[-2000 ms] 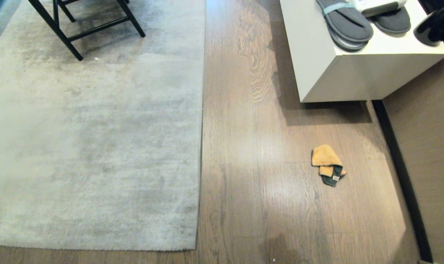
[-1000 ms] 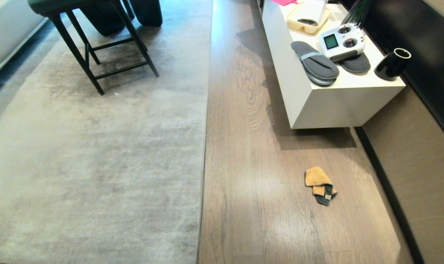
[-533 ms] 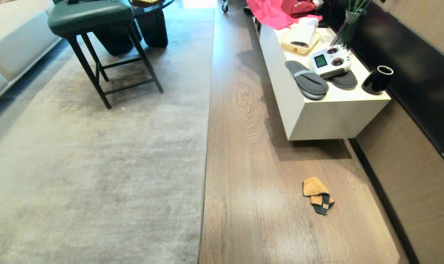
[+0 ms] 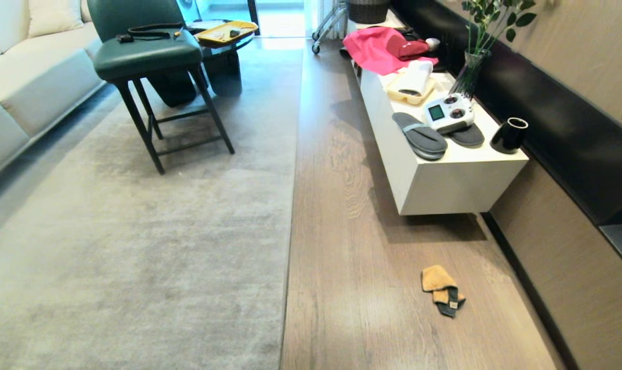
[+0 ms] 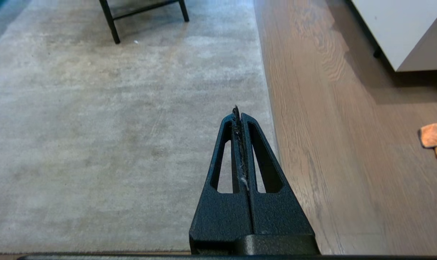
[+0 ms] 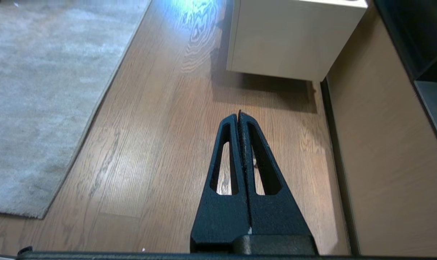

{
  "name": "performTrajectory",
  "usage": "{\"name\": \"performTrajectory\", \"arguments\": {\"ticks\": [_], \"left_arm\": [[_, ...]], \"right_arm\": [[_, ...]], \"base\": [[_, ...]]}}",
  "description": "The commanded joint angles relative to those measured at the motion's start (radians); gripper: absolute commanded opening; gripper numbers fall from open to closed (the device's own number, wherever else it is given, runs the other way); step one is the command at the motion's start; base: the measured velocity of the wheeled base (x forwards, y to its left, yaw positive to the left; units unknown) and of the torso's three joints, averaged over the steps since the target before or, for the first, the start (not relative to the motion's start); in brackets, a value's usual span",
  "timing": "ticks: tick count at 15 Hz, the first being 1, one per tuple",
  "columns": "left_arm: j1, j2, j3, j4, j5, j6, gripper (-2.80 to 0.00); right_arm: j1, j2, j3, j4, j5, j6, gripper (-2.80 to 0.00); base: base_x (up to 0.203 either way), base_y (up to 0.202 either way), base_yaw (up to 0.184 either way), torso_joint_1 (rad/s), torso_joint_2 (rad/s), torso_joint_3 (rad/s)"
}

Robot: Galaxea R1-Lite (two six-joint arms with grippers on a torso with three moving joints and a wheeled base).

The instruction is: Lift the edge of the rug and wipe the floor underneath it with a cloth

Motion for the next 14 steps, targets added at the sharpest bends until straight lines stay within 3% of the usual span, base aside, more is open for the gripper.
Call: {"name": "performTrajectory", "arguments": {"ticks": [1, 9, 14], "left_arm": [[0.001, 0.0, 0.0, 0.0, 0.0, -0.001, -2.8], [0.001, 0.0, 0.0, 0.0, -0.001, 0.0, -2.8], [0.001, 0.0, 0.0, 0.0, 0.0, 0.0, -2.8]], "right_arm": [[0.0, 0.001, 0.0, 0.0, 0.0, -0.001, -2.8], [0.0, 0.001, 0.0, 0.0, 0.0, -0.001, -2.8], [0.0, 0.001, 0.0, 0.0, 0.0, -0.001, -2.8]], "base": [[0.0, 0.0, 0.0, 0.006, 0.0, 0.207], [0.0, 0.0, 0.0, 0.005, 0.0, 0.203], [0.0, 0.0, 0.0, 0.002, 0.0, 0.047]]}}
